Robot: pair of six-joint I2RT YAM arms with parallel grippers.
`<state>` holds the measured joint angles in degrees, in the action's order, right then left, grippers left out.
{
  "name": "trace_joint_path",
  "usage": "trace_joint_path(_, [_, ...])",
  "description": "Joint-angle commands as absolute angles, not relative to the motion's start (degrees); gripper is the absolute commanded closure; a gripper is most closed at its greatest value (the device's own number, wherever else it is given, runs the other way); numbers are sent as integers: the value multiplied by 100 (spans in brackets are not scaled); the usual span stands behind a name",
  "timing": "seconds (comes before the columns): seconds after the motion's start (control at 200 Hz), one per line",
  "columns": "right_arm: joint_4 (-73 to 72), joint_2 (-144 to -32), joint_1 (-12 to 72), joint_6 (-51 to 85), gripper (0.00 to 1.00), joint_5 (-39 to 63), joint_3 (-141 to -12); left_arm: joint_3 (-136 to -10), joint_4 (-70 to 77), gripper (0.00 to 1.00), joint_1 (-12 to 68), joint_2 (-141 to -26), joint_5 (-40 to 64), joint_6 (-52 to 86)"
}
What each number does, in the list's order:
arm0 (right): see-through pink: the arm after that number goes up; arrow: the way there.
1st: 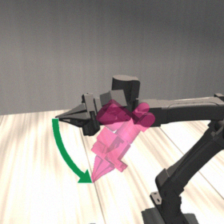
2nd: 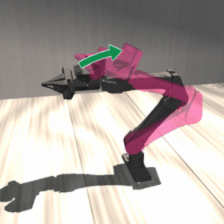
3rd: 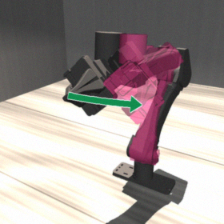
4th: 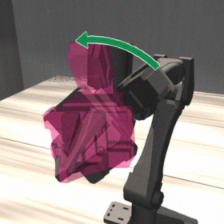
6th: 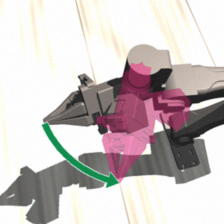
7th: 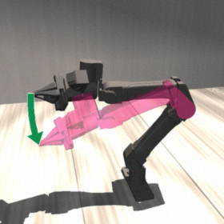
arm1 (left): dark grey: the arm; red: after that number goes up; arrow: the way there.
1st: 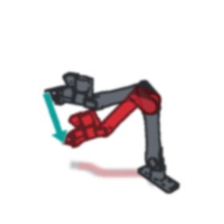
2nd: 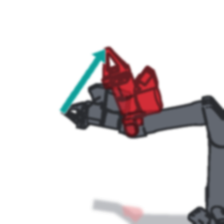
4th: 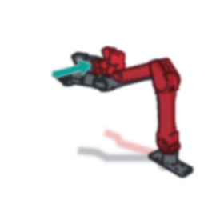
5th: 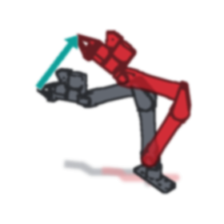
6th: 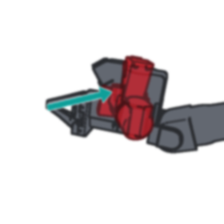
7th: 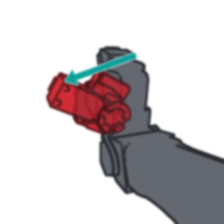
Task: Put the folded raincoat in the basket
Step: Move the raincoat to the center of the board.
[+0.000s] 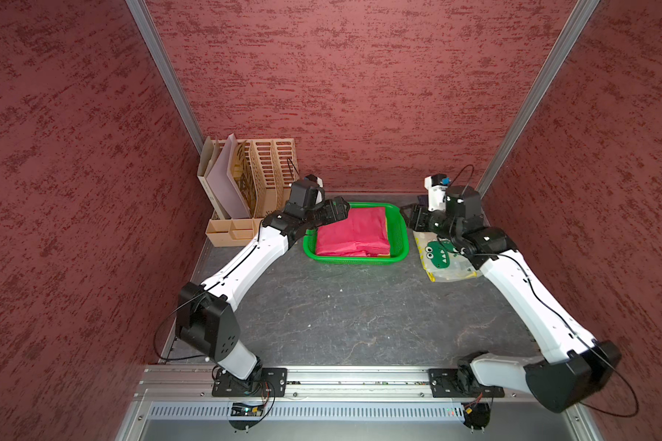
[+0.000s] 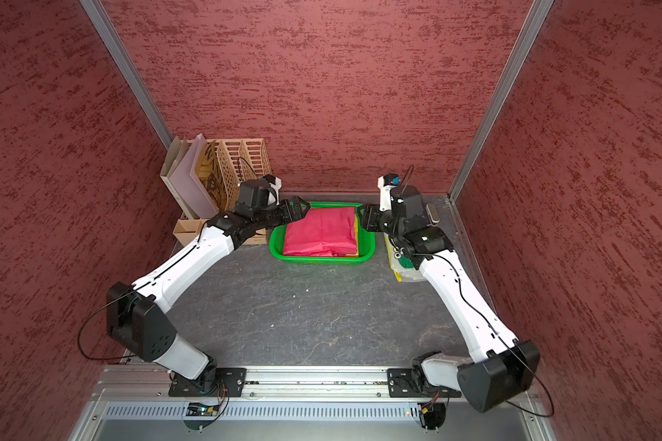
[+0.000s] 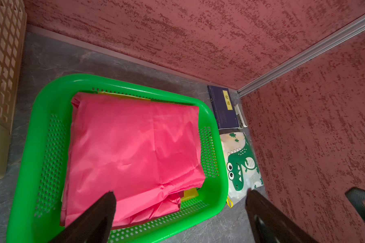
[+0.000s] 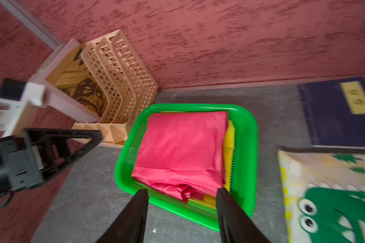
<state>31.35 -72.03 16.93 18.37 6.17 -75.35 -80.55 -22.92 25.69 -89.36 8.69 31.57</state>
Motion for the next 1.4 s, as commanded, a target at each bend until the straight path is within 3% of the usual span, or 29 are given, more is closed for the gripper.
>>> trace_joint_path(0.0, [3750,-7217,1086,1911,44,219,-6984,-7510,-2075,0,2584,-8868,908,3138])
trace_joint_path(0.19, [3250,-7521,-112,2494,41,1599,-6139,-6844,-2047,0,2651,-8563,1006,3419])
trace_joint_path(0.907, [3451,-10018,-186,1800,40,-457,-7117,-5452,-1147,0,3105,-8101,1272,3560])
trace_joint_path(1.067, [3585,-10307,-193,1530,49,-820,-7561,-5430,-1126,0,3122,-8103,1311,3554])
trace_joint_path(1.267, [3707,-10772,-199,1405,84,-880,-8072,-5353,-1079,0,3134,-8130,1387,3553])
trace_joint_path(1.397, [3806,-11042,-202,1337,90,-892,-8308,-5301,-1023,0,3137,-8129,1422,3584])
